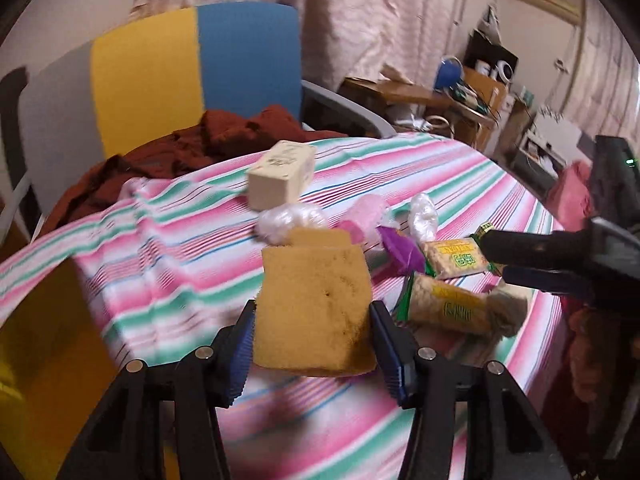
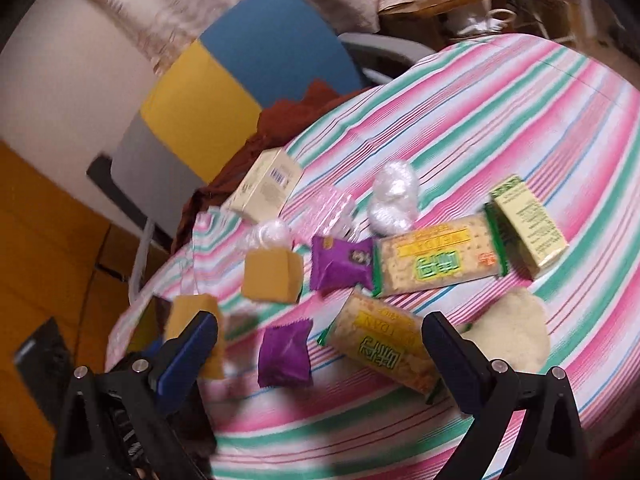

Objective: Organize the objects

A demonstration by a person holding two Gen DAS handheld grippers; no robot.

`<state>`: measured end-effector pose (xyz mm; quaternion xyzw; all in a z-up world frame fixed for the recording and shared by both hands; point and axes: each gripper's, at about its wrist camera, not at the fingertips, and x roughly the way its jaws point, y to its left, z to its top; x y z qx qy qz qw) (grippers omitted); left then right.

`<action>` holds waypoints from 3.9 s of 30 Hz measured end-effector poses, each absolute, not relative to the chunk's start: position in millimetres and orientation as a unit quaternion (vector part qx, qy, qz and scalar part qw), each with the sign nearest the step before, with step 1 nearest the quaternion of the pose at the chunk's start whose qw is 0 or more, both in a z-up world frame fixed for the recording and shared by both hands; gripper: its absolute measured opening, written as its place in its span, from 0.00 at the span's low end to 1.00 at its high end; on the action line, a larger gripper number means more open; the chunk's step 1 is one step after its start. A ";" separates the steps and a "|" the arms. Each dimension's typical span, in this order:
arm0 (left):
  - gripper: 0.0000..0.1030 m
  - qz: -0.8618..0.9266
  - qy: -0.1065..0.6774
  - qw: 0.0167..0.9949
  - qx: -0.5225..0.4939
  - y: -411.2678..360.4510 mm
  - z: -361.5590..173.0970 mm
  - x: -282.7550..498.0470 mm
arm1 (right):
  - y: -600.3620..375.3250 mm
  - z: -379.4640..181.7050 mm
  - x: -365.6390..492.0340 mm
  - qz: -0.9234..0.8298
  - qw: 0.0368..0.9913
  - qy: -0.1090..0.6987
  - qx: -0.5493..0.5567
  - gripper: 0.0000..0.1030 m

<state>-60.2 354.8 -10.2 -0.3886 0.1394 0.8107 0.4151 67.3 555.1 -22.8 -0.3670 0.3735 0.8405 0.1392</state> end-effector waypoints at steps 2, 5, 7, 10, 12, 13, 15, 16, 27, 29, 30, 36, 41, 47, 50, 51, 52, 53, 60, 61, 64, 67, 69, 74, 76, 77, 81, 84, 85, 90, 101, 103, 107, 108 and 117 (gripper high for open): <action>0.53 0.816 0.127 0.406 -0.390 338.8 -7.3 -58.9 | 544.5 -24.8 58.7 0.844 0.123 0.353 -0.385 1.00; 0.53 0.822 0.104 0.398 -0.393 313.2 -2.5 -56.5 | 524.3 -26.3 45.3 0.851 0.106 0.308 -0.412 1.00; 0.53 0.826 0.094 0.392 -0.394 298.1 -0.1 -54.0 | 509.2 -26.9 35.8 0.857 0.099 0.270 -0.427 1.00; 0.54 0.831 0.076 0.382 -0.398 275.8 2.9 -51.8 | 489.0 -28.5 23.8 0.863 0.111 0.205 -0.448 0.90; 0.54 0.835 0.064 0.374 -0.398 262.5 4.9 -52.1 | 481.1 -35.0 12.2 0.856 0.100 0.194 -0.468 0.81; 0.54 0.836 0.060 0.372 -0.399 257.6 4.8 -52.5 | 477.0 -40.7 5.2 0.850 0.095 0.190 -0.481 0.80; 0.54 0.840 0.048 0.363 -0.401 244.9 5.2 -53.3 | 471.6 -46.5 -3.5 0.845 0.094 0.174 -0.496 0.80; 0.54 0.842 0.045 0.359 -0.400 239.5 5.4 -53.6 | 468.2 -49.6 -8.5 0.844 0.095 0.165 -0.502 0.79; 0.55 0.868 0.012 0.313 -0.385 185.6 16.0 -56.2 | 448.4 -75.2 -29.9 0.832 0.100 0.114 -0.534 0.40; 0.55 0.873 0.005 0.299 -0.384 174.1 16.1 -59.6 | 446.7 -68.2 -26.0 0.839 0.095 0.115 -0.523 0.40; 0.55 0.876 0.002 0.292 -0.384 168.2 16.6 -62.1 | 444.2 -61.9 -24.3 0.846 0.091 0.113 -0.514 0.40; 0.55 0.901 -0.011 0.230 -0.369 129.3 24.9 -87.3 | 420.8 -13.4 -4.8 0.888 0.054 0.129 -0.439 0.40; 0.55 0.917 -0.008 0.163 -0.364 98.1 23.9 -118.3 | 367.4 19.4 -9.6 0.905 -0.024 0.125 -0.406 0.40; 0.71 0.917 -0.006 0.120 -0.379 71.0 11.8 -138.1 | 292.4 26.2 -37.5 0.905 -0.085 0.111 -0.401 0.42; 0.75 0.913 -0.032 0.115 -0.390 57.2 5.8 -134.3 | 266.5 25.9 -52.0 0.904 -0.100 0.115 -0.399 0.44; 0.75 0.912 -0.038 0.112 -0.392 53.1 3.5 -130.7 | 256.1 25.8 -56.1 0.904 -0.104 0.111 -0.399 0.47; 0.75 0.912 -0.041 0.109 -0.392 50.4 2.4 -127.4 | 250.1 25.9 -57.5 0.905 -0.105 0.107 -0.399 0.56; 0.75 0.912 -0.045 0.108 -0.393 47.7 1.0 -123.9 | 243.2 25.9 -57.4 0.906 -0.108 0.102 -0.397 0.62; 0.75 0.932 -0.046 0.088 -0.348 33.3 8.2 -89.8 | 217.1 35.7 -23.5 0.948 -0.066 0.010 -0.311 1.00; 0.75 0.937 -0.038 0.084 -0.336 33.4 11.7 -83.9 | 213.3 39.2 -14.6 0.960 -0.045 -0.020 -0.275 1.00; 0.75 0.948 -0.018 0.067 -0.311 34.5 19.4 -70.4 | 201.8 42.9 3.8 0.971 -0.014 -0.067 -0.231 1.00; 0.74 0.944 -0.023 0.075 -0.322 36.4 19.0 -67.4 | 200.9 40.6 3.9 0.964 -0.039 -0.041 -0.259 1.00; 0.72 0.942 -0.022 0.077 -0.327 39.0 17.6 -65.6 | 201.3 36.5 6.6 0.963 -0.033 -0.035 -0.266 1.00; 0.70 0.941 -0.007 0.091 -0.325 49.2 17.2 -54.2 | 218.0 23.8 8.4 0.954 -0.013 0.014 -0.301 1.00; 0.70 0.942 -0.002 0.092 -0.321 52.4 17.3 -48.8 | 225.8 17.7 8.1 0.949 -0.010 0.035 -0.314 1.00; 0.70 0.942 0.000 0.095 -0.321 54.1 17.3 -46.8 | 228.9 15.3 8.9 0.947 -0.008 0.039 -0.318 1.00; 0.72 0.941 0.014 0.099 -0.323 61.2 16.4 -41.2 | 235.1 9.8 18.0 0.944 -0.008 0.042 -0.328 1.00; 0.72 0.938 0.016 0.109 -0.329 65.3 14.4 -38.1 | 241.5 10.7 23.8 0.943 -0.007 0.046 -0.331 1.00; 0.72 0.937 0.016 0.111 -0.331 66.7 13.9 -37.2 | 242.9 11.1 24.4 0.943 -0.006 0.046 -0.330 1.00; 0.73 0.933 0.024 0.126 -0.337 76.6 11.1 -31.5 | 255.3 13.9 28.3 0.943 0.002 0.054 -0.329 1.00; 0.73 0.917 0.019 0.167 -0.361 92.5 1.8 -30.6 | 297.7 0.4 30.1 0.927 0.045 0.108 -0.357 1.00; 0.73 0.915 0.018 0.174 -0.363 95.8 0.6 -29.0 | 306.5 -2.8 30.5 0.923 0.052 0.121 -0.361 1.00; 0.73 0.913 0.022 0.187 -0.362 102.5 1.8 -26.5 | 323.1 -6.8 32.8 0.917 0.060 0.148 -0.365 1.00; 0.73 0.913 0.020 0.189 -0.362 103.9 2.3 -26.4 | 326.2 -6.6 33.5 0.917 0.063 0.151 -0.365 1.00; 0.73 0.901 0.027 0.194 -0.386 116.3 -5.0 -28.6 | 376.5 -0.3 42.7 0.910 0.103 0.192 -0.352 1.00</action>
